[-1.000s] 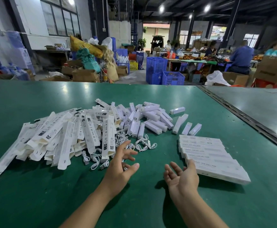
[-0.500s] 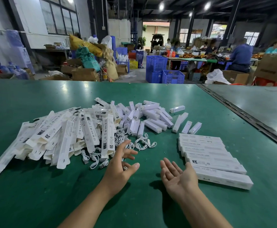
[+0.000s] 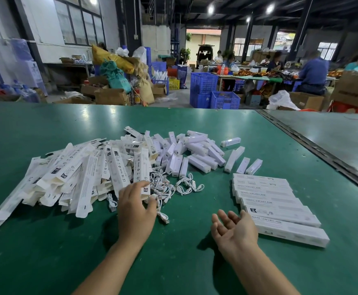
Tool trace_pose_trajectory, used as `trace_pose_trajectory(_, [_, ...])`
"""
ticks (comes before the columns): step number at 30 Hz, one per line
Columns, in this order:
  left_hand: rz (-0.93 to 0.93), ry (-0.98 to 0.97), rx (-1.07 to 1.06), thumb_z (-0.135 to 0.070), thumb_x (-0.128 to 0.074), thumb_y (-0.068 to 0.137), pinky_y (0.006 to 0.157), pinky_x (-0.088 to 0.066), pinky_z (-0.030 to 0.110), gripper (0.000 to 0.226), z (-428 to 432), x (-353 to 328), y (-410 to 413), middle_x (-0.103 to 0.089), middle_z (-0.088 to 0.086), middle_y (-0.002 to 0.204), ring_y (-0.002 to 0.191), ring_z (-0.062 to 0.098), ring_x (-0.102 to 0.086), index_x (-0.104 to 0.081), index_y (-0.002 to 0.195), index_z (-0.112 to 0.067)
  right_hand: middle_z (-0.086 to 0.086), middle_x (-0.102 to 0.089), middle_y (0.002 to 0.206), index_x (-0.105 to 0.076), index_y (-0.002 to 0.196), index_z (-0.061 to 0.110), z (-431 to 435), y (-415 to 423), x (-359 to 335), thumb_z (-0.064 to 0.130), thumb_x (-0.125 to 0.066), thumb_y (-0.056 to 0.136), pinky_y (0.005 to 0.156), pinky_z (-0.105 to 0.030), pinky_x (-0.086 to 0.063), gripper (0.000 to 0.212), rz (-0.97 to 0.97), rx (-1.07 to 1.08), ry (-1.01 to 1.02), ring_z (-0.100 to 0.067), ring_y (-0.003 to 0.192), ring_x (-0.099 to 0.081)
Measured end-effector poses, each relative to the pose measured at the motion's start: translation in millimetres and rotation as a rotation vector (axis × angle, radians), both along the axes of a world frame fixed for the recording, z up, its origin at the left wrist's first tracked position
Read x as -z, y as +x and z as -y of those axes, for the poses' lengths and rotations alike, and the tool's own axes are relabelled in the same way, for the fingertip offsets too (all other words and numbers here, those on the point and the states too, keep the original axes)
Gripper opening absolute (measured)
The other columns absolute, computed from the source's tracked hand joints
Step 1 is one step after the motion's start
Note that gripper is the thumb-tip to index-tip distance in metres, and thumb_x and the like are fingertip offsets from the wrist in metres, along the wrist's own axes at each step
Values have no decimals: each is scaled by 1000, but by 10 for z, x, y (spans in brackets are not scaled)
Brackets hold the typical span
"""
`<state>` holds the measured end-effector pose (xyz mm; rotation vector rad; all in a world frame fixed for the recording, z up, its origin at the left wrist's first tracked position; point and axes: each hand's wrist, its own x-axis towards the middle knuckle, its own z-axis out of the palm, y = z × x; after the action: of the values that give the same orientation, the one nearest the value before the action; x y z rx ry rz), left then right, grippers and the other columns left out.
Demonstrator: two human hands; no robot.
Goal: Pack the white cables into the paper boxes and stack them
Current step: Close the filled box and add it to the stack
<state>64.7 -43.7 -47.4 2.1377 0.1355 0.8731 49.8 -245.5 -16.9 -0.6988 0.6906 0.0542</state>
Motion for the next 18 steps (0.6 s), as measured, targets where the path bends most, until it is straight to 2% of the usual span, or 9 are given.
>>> trace_pose_trajectory(2, [-113,110,-99,-10,-69,86,102,-40,47,41,-91,7,39,-60,7,124,122,29,-46,-62,126,-12,-8,-58,74,-46,79,12,-14,8,0,35,-37,104,53,-29,-38,35,9,-17,-35,-25,62,-57])
trace_pose_trajectory(3, [-217,143,-100,-18,-67,90,108,-36,47,47,-122,18,52,-57,10,134,129,30,-41,-57,135,-15,-6,-57,68,-46,77,13,-16,13,2,35,-39,104,51,-28,-37,36,18,-26,-46,-22,56,-55])
trace_pose_trajectory(6, [-529,276,-50,-49,-46,100,122,-15,47,57,-161,85,78,-28,14,160,149,30,-17,-32,153,-37,-1,-55,53,-47,73,15,-13,26,28,34,-42,103,44,-23,-38,36,46,-50,-47,-15,41,-49])
trace_pose_trajectory(8, [-614,344,-33,-58,-35,101,123,-3,47,55,-160,111,100,-14,14,165,153,29,-4,-25,153,-45,0,-54,50,-48,72,15,-23,28,38,33,-44,102,39,-19,-38,35,77,-77,-28,-13,37,-46])
trace_pose_trajectory(10, [-639,389,-48,-61,-31,100,123,3,48,52,-155,108,115,-15,12,165,153,29,-1,-32,150,-46,-1,-53,51,-49,71,15,-47,31,46,32,-47,101,37,-18,-36,35,110,-121,-24,-12,36,-44])
trace_pose_trajectory(13, [-600,422,-97,-61,-35,99,122,2,49,50,-152,104,112,-27,4,161,151,27,-9,-43,146,-43,-1,-53,52,-51,70,16,-94,20,78,32,-49,100,35,-19,-35,34,141,-186,-47,-12,38,-43])
trace_pose_trajectory(18, [-446,248,-99,-41,-55,98,119,-14,52,45,-99,60,97,-37,5,156,145,27,-23,-58,138,-22,0,-54,55,-52,72,17,-138,-1,102,33,-50,100,39,-21,-37,32,173,-239,-110,-12,42,-43])
